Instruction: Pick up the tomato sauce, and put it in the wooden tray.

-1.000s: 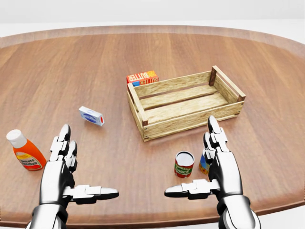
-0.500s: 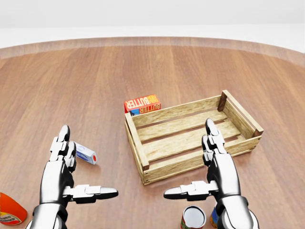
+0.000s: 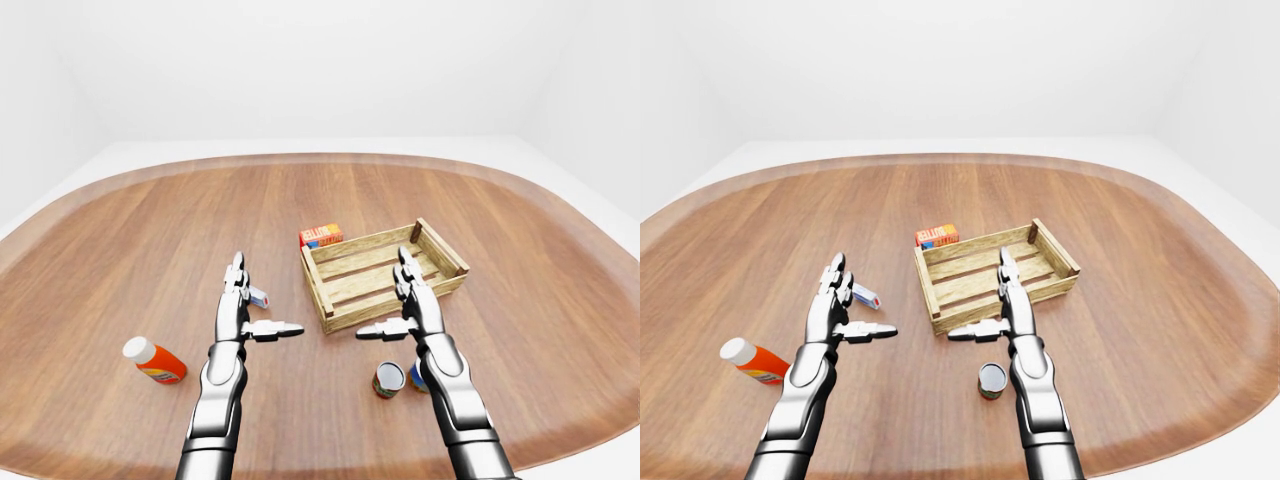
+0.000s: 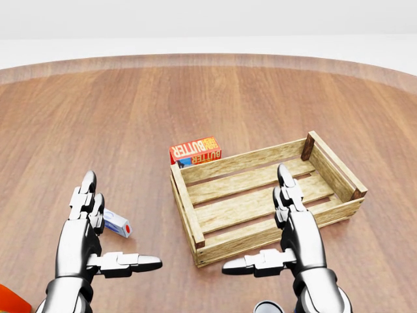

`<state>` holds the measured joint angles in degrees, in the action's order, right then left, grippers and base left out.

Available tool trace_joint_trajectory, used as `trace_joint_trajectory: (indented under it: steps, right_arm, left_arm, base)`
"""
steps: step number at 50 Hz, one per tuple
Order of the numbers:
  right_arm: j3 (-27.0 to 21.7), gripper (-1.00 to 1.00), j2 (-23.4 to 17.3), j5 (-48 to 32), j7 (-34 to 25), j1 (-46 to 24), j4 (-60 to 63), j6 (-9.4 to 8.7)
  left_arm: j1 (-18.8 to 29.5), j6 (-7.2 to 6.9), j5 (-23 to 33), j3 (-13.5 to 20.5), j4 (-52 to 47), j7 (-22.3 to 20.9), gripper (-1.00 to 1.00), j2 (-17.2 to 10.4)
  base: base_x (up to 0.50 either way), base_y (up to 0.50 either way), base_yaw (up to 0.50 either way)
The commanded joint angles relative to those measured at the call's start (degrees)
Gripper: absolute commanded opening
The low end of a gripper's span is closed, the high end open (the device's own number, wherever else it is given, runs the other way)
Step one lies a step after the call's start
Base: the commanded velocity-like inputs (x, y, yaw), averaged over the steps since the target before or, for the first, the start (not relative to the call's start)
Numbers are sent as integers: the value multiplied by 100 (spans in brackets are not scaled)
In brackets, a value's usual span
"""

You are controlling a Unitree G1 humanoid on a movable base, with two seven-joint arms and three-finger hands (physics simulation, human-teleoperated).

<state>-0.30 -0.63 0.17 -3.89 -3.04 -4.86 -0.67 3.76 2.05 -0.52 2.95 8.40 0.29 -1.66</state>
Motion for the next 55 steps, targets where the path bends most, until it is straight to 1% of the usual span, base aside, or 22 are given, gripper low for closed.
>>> trace_joint_trajectory:
  steps: [1, 9, 11, 12, 13, 14, 15, 17, 18, 19, 21, 23, 27, 28, 29, 30, 34, 42, 49, 55]
  right_arm:
    - [15, 100, 4, -22, -23, 10, -11, -27]
    - [30, 100, 17, -24, -24, 16, -9, -41]
    - [48, 100, 44, 28, -66, 102, 40, 135]
    - [49, 100, 44, 33, -67, 105, 43, 140]
    - [147, 100, 16, -136, -87, 179, 94, 254]
    - [146, 100, 26, -134, -87, 198, 180, 183]
    - [153, 100, 5, -197, -94, 219, 279, 179]
    - [229, 100, -98, -696, -26, 355, 627, 423]
    - [232, 100, -126, -927, 17, 416, 845, 413]
    - [237, 100, -142, -1097, 3, 448, 986, 366]
    - [279, 100, -184, -1469, -83, 516, 1237, 233]
    - [281, 100, -188, -1771, -95, 553, 1394, 218]
    - [300, 100, -235, -2477, -110, 629, 1650, 262]
    - [294, 100, -241, -2591, -119, 641, 1671, 297]
    - [271, 100, -220, -2630, -160, 650, 1713, 246]
    - [259, 100, -212, -2636, -181, 654, 1736, 236]
    - [222, 100, -216, -2823, -238, 679, 1852, 251]
    - [206, 100, -265, -3263, -324, 747, 1949, 383]
    - [276, 100, -286, -3682, -446, 870, 2029, 564]
    - [292, 100, -329, -4036, -590, 964, 2074, 567]
  left_arm:
    - [-8, -7, 17, -9, 0, 3, 100, 2]
    - [-12, -26, 24, -13, -11, 7, 100, 5]
    - [-14, -36, 28, -15, -22, 11, 100, 7]
    - [-14, -36, 29, -15, -23, 11, 100, 7]
    - [-16, -40, 32, -18, -28, 12, 100, 8]
    - [-17, -40, 33, -18, -30, 12, 100, 8]
    - [-19, -40, 34, -18, -33, 12, 100, 9]
    - [-23, -37, 36, -17, -37, 13, 100, 8]
    - [-20, -36, 36, -16, -30, 14, 100, 8]
    - [-18, -33, 36, -15, -26, 14, 100, 8]
    - [-18, -33, 38, -16, -26, 14, 100, 8]
    - [-17, -28, 44, -18, -21, 15, 100, 7]
    - [-15, -23, 50, -17, -14, 16, 100, 6]
    - [-14, -23, 48, -16, -11, 14, 100, 6]
    - [-12, -17, 51, -16, -4, 14, 100, 5]
    - [-11, -16, 52, -15, -2, 15, 100, 5]
    - [-6, -5, 54, -15, 13, 15, 100, 4]
    - [7, 20, 56, -12, 52, 14, 100, 0]
    - [9, 30, 56, -9, 63, 10, 100, -3]
    - [8, 26, 55, -9, 65, 6, 100, -3]
  base:
    - [50, 0, 0]
    - [50, 0, 0]
    - [50, 0, 0]
    - [50, 0, 0]
    - [0, 0, 0]
    - [0, 0, 0]
    - [0, 0, 0]
    - [0, 0, 0]
    - [0, 0, 0]
    - [0, 0, 0]
    - [0, 0, 0]
    - [0, 0, 0]
    - [0, 0, 0]
    - [0, 0, 0]
    - [0, 0, 0]
    - [0, 0, 0]
    - [0, 0, 0]
    - [0, 0, 0]
    - [0, 0, 0]
    - [0, 0, 0]
